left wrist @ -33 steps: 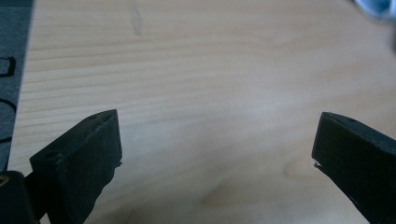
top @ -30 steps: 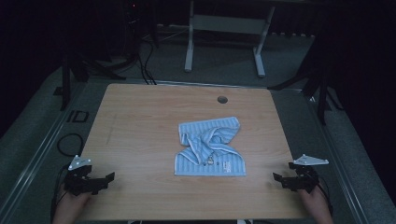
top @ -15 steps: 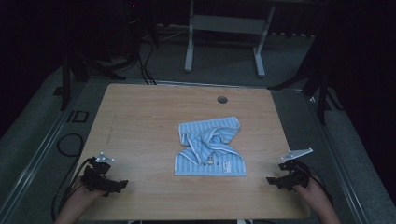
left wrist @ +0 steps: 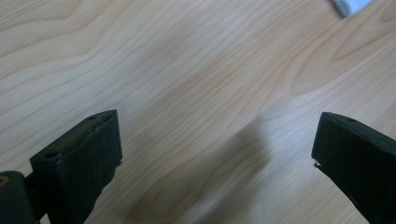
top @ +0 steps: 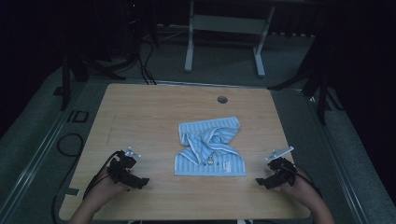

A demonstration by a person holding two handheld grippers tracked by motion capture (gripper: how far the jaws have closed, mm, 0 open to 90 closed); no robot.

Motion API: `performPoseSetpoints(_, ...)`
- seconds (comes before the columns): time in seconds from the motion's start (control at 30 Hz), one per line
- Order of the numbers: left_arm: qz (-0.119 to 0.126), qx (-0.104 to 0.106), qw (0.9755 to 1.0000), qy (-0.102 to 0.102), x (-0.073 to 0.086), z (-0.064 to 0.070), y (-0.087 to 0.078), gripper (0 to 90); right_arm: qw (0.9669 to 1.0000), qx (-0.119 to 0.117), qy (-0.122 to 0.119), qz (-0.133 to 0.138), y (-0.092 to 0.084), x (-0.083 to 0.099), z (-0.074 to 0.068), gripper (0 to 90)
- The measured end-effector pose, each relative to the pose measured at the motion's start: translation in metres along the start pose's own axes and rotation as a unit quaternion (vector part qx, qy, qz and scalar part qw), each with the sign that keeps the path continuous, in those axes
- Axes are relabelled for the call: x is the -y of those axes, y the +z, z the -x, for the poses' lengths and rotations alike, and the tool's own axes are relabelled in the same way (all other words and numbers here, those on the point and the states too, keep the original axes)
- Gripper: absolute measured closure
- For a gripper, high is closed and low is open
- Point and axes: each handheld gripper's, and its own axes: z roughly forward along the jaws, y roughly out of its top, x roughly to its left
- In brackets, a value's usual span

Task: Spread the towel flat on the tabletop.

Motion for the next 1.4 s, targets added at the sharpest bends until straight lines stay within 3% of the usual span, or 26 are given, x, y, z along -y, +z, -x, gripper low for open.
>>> performPoseSetpoints(0.37, -0.013, 0.006, 0.9990, 0.042, -0.035, 0.022, 0.015, 1.6, 1.0000, 0.000, -0.001, 0.005, 0.002, -0.017, 0.002, 20.0)
performPoseSetpoints(0.5, -0.017, 0.008, 0.9983, 0.055, -0.049, 0.030, 0.021, 1.6, 0.9999, 0.001, -0.012, -0.003, 0.004, -0.024, -0.001, 21.1)
performPoseSetpoints(0.6, -0.026, 0.006, 0.9968, 0.076, -0.061, 0.039, 0.024, 1.6, 0.9997, 0.001, -0.022, -0.009, 0.007, -0.034, -0.003, 22.3)
performPoseSetpoints(0.67, -0.023, 0.015, 0.9964, 0.080, -0.070, 0.044, 0.026, 1.6, 0.9996, 0.003, -0.026, -0.011, 0.008, -0.041, -0.004, 25.2)
performPoseSetpoints(0.7, -0.021, 0.021, 0.9958, 0.086, -0.076, 0.049, 0.027, 1.6, 0.9994, 0.008, -0.034, 0.000, 0.008, -0.048, -0.006, 30.6)
performPoseSetpoints(0.9, -0.031, 0.022, 0.9932, 0.110, -0.092, 0.063, 0.036, 1.6, 0.9988, 0.005, -0.047, 0.011, 0.012, -0.064, -0.010, 35.2)
performPoseSetpoints(0.97, -0.027, 0.036, 0.9933, 0.107, -0.098, 0.065, 0.038, 1.6, 0.9982, 0.001, -0.059, 0.012, 0.016, -0.077, -0.014, 39.2)
performPoseSetpoints(1.03, -0.024, 0.031, 0.9934, 0.108, -0.105, 0.069, 0.040, 6.8, 0.9976, -0.005, -0.068, 0.011, 0.019, -0.086, -0.016, 40.4)
performPoseSetpoints(1.2, -0.021, 0.035, 0.9919, 0.121, -0.120, 0.081, 0.047, 8.0, 0.9964, -0.002, -0.085, 0.005, 0.026, -0.106, -0.020, 44.9)
performPoseSetpoints(1.4, -0.020, 0.052, 0.9914, 0.119, -0.139, 0.087, 0.060, 18.8, 0.9944, -0.004, -0.106, 0.003, 0.036, -0.129, -0.028, 53.8)
